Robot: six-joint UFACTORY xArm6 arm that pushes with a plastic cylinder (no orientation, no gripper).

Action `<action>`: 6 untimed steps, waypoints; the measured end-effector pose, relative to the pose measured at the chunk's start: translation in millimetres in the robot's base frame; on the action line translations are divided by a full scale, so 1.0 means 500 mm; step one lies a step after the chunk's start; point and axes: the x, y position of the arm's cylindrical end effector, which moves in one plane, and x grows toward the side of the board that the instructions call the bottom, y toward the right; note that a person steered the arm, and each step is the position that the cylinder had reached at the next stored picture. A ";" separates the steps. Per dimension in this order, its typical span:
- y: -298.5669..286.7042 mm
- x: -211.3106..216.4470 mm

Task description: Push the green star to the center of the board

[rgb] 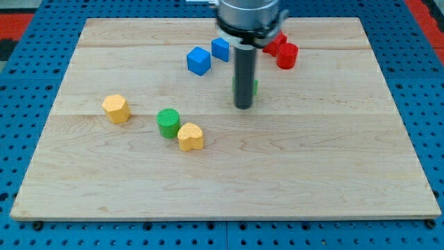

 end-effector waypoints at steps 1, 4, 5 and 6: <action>0.131 -0.002; -0.064 -0.099; 0.034 -0.155; 0.013 -0.199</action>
